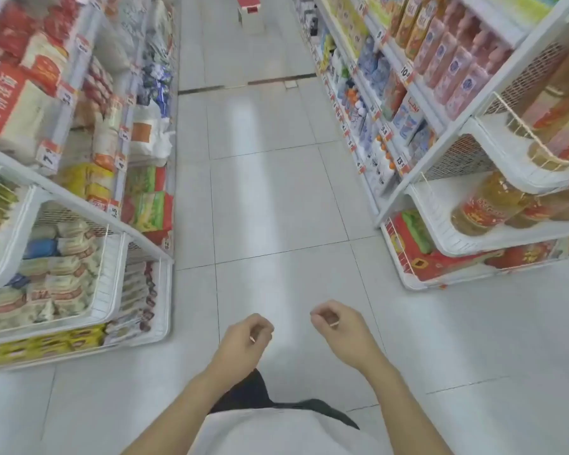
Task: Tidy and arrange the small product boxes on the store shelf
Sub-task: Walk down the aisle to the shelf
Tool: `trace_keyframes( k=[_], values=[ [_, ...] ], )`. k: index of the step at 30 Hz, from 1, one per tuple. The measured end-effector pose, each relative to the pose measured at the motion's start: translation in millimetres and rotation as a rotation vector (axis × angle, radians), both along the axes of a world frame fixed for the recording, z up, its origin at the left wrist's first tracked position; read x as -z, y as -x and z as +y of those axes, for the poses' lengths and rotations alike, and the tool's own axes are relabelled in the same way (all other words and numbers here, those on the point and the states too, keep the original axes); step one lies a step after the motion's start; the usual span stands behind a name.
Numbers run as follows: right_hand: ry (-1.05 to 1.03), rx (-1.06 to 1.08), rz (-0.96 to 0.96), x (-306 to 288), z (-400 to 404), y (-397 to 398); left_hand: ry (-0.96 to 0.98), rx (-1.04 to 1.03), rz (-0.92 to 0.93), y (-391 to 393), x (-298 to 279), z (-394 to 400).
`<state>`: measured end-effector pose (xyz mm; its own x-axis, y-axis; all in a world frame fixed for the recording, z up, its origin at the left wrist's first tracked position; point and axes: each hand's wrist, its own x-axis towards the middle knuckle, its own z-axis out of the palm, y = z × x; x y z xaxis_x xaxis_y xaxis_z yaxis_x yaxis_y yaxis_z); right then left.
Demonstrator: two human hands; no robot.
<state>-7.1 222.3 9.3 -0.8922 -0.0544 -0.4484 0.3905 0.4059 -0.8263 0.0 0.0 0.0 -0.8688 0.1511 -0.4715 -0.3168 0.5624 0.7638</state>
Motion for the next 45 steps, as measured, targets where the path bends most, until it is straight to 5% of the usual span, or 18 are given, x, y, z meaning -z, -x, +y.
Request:
trace_keyframes(
  k=[9,24,30,45],
  values=[
    [-0.055,-0.149,-0.039,23,-45,153,0.005,-0.151,-0.11,110,32,-47],
    [-0.242,-0.162,-0.094,0,-63,463,0.103,-0.023,-0.017,480,30,-95],
    [-0.222,-0.158,-0.094,27,-34,650,0.154,0.05,-0.049,673,43,-62],
    [-0.157,-0.231,0.036,0,-48,1144,0.049,-0.249,-0.069,1093,18,-91]
  ],
)
